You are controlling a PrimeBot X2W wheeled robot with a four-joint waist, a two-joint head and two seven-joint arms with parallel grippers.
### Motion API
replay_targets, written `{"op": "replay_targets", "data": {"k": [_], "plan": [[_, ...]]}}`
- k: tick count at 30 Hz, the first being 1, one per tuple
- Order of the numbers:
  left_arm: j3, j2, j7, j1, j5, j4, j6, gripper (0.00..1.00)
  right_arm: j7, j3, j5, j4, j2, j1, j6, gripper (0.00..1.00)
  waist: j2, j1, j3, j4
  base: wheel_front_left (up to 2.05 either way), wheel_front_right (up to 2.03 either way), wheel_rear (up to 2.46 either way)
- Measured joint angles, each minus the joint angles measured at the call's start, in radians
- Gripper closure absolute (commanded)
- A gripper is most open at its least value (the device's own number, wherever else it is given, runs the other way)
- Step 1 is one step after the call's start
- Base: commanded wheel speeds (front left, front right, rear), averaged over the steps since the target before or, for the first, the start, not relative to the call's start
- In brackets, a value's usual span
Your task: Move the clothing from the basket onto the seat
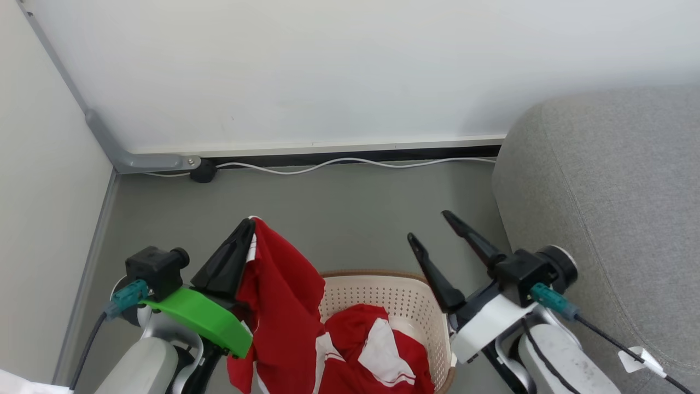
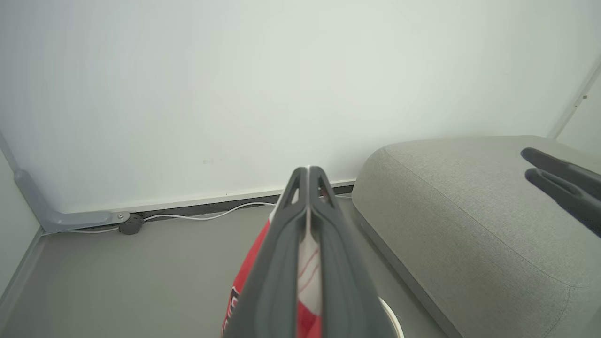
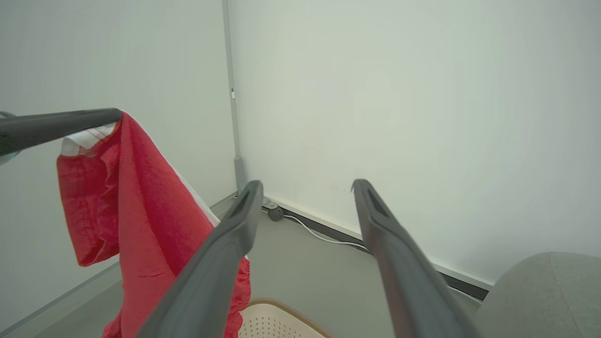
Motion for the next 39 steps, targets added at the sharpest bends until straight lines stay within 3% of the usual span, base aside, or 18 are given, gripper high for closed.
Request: {"op": "replay_targets", "data": {"k": [17,27,28,29,33,34,35,36,37,39], "plan": [[-0.113,-0.038,0.099,-0.014,0.009,-0.154,0.0,1.0,0.0,0.247,0.021,0.059,0.036,-0.064,0.011,0.0,0.0,0.0,-0.013,0.01,0.0,0.0,0.0],[-0.204,-0.047,0.138,-0.03,0.014,-0.272,-0.013,1.0,0.0,0.277,0.066,0.094,0.036,-0.102,0.011,0.0,0.0,0.0,-0.012,0.011,0.0,0.0,0.0],[-0.211,-0.049,0.143,-0.031,0.014,-0.279,-0.013,1.0,0.0,0.278,0.07,0.1,0.036,-0.104,0.011,0.4,0.0,0.0,-0.013,0.01,0.0,0.0,0.0],[-0.217,-0.049,0.147,-0.031,0.014,-0.287,-0.014,1.0,0.0,0.281,0.078,0.112,0.036,-0.108,0.011,1.0,0.0,0.0,-0.013,0.01,0.0,0.0,0.0],[-0.231,-0.053,0.156,-0.031,0.003,-0.312,-0.014,1.0,0.0,0.295,0.114,0.134,0.036,-0.11,0.012,1.0,0.0,0.0,-0.014,0.006,0.0,0.0,0.0],[-0.228,-0.051,0.156,-0.031,0.004,-0.313,-0.014,0.89,0.0,0.294,0.123,0.134,0.036,-0.11,0.012,1.0,0.0,0.0,-0.014,0.004,0.0,0.0,0.0],[-0.219,-0.048,0.154,-0.03,0.005,-0.314,-0.014,0.63,0.0,0.296,0.13,0.135,0.035,-0.112,0.012,1.0,0.0,0.0001,-0.013,0.002,0.0,0.0,0.0],[-0.208,-0.042,0.151,-0.03,0.01,-0.316,-0.013,0.27,0.0,0.298,0.135,0.136,0.036,-0.114,0.012,1.0,0.0,0.0,-0.013,-0.002,0.0,0.0,0.0],[-0.196,-0.036,0.141,-0.029,0.015,-0.316,-0.012,0.0,0.0,0.298,0.137,0.136,0.036,-0.116,0.012,1.0,0.0,0.0,-0.012,-0.006,0.0,0.0,0.0],[-0.174,-0.025,0.125,-0.026,0.018,-0.316,-0.001,0.0,0.0,0.293,0.139,0.136,0.036,-0.124,0.012,1.0,0.0,0.0,-0.011,-0.017,0.0,0.0,0.0]]}}
